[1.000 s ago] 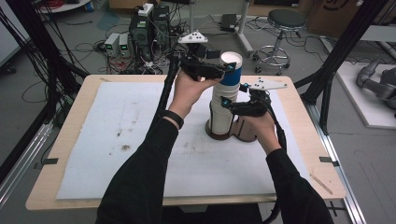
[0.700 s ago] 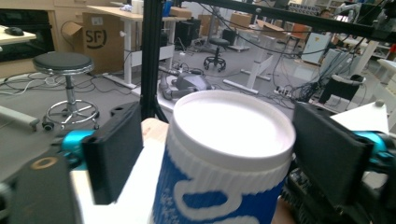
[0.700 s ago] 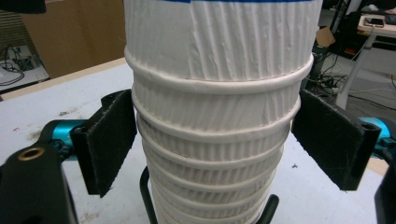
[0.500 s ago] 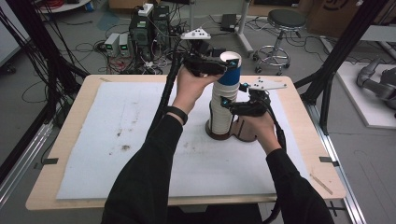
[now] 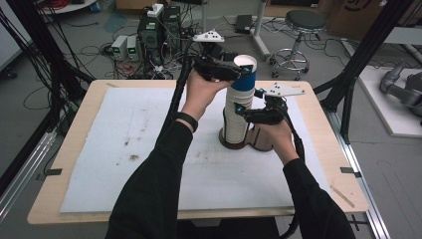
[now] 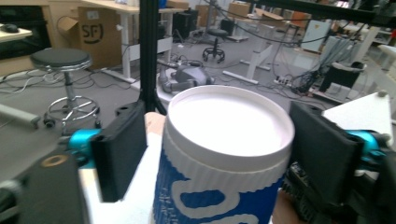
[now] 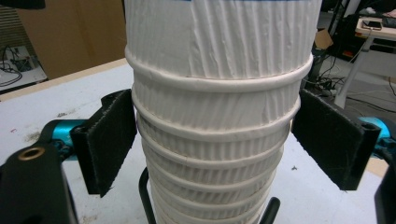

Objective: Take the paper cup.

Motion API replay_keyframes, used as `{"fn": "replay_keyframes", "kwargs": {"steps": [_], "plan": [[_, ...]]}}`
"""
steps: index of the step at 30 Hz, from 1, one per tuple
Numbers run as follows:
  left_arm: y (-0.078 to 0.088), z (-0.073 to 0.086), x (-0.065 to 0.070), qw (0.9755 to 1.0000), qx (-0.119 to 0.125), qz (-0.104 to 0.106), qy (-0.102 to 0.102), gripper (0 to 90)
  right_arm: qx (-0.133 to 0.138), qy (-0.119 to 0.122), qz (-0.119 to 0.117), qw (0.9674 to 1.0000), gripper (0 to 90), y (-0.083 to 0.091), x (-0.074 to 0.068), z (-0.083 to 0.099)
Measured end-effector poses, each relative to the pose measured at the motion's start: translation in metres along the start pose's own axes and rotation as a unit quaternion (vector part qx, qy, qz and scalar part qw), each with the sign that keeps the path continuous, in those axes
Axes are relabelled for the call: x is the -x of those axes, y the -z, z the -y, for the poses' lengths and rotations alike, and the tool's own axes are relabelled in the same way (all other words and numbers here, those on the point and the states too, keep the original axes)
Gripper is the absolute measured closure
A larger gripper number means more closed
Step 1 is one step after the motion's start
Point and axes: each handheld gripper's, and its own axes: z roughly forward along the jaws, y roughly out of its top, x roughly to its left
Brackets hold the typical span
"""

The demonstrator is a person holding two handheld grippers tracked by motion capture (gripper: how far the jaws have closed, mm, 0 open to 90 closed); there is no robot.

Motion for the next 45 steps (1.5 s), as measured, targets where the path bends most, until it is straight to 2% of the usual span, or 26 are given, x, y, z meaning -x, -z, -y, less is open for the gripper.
{"fn": "replay_keyframes", "kwargs": {"steps": [1,2,5,13,15,24,31,36,45], "plan": [[0.0,0.0,0.0,1.0,0.0,0.006,-0.001,27.9,-0.001,-0.002,0.002,1.0,14.8,0.0,0.0,0.0],[0.0,0.0,0.001,1.0,-0.002,0.009,-0.004,27.9,-0.001,-0.002,0.002,1.0,14.8,0.0,0.0,0.0],[0.001,-0.004,0.003,0.9998,-0.012,0.001,-0.013,29.7,0.001,-0.003,0.003,1.0,14.8,0.0,0.0,0.0],[0.005,-0.017,0.006,0.9996,0.002,-0.008,-0.027,30.3,0.001,-0.002,0.006,1.0,14.8,-0.001,-0.001,0.0],[0.008,-0.022,0.006,0.9994,0.01,-0.007,-0.032,30.3,0.002,-0.003,0.008,1.0,14.8,-0.001,-0.002,0.0],[0.014,-0.038,0.006,0.9991,0.03,-0.012,-0.027,30.4,0.002,-0.004,0.008,1.0,14.8,-0.001,-0.002,0.0],[0.025,-0.053,0.009,0.9975,0.056,-0.021,-0.038,30.5,0.004,-0.007,0.006,0.9999,14.8,-0.002,-0.002,0.001],[0.036,-0.062,0.009,0.9955,0.087,-0.021,-0.031,30.5,0.005,-0.007,0.007,0.9999,14.7,-0.002,-0.003,0.001],[0.059,-0.071,0.012,0.9938,0.097,-0.034,-0.044,30.5,0.006,-0.009,0.007,0.9999,14.8,-0.003,-0.002,0.001]]}}
